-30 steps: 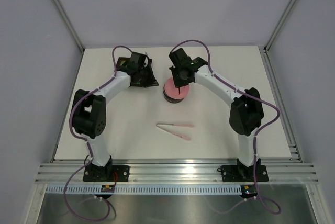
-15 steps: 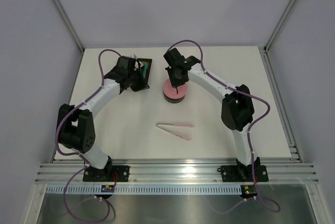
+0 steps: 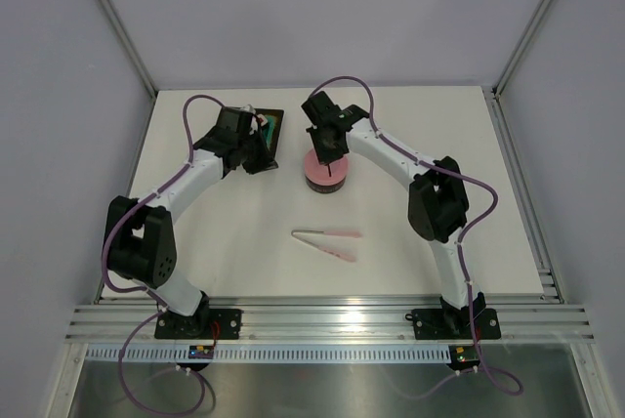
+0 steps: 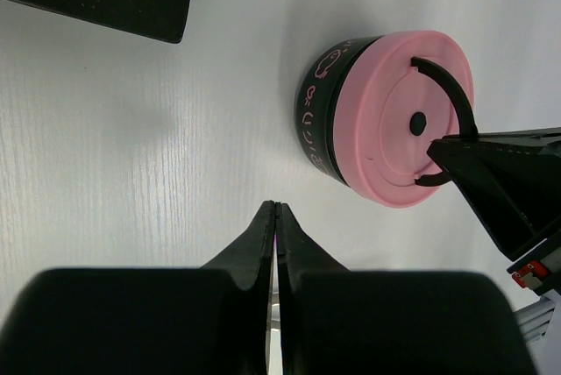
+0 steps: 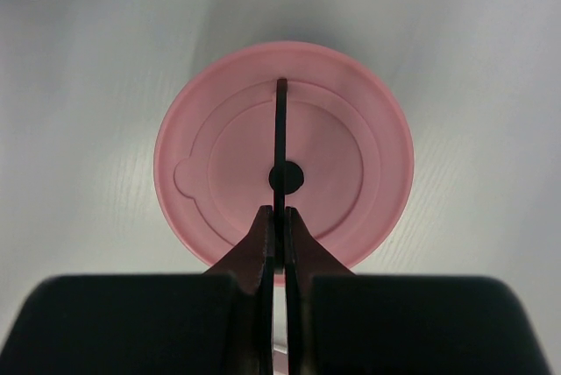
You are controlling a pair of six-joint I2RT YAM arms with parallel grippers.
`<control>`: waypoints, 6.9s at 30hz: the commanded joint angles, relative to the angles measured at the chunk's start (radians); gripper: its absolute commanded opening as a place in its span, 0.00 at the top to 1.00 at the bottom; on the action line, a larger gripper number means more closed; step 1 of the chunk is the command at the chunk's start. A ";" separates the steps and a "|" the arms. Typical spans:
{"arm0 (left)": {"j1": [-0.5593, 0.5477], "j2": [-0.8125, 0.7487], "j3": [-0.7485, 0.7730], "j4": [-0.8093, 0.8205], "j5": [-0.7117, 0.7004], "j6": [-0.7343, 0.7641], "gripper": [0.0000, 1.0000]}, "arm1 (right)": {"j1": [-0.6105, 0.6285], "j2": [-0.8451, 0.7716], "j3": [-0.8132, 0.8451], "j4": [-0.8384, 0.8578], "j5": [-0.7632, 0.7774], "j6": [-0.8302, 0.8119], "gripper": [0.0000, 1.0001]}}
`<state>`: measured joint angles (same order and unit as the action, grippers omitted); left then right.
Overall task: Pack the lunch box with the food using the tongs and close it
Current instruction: Close the box lid on the packing box.
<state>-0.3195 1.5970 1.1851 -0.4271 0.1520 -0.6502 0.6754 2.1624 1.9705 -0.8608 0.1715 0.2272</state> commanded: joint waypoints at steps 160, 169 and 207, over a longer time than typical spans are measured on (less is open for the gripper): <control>-0.012 -0.017 -0.018 0.059 0.047 0.023 1.00 | 0.036 -0.038 -0.087 0.253 -0.220 0.087 1.00; -0.010 0.066 -0.013 0.096 0.078 0.009 1.00 | 0.038 -0.042 -0.094 0.249 -0.211 0.066 1.00; -0.066 0.147 0.134 0.064 0.064 0.035 1.00 | -0.056 -0.171 -0.144 0.171 -0.124 0.043 1.00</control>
<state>-0.3820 1.7424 1.2747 -0.3740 0.2077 -0.6323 0.6041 2.0838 1.7679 -0.6586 0.0174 0.2928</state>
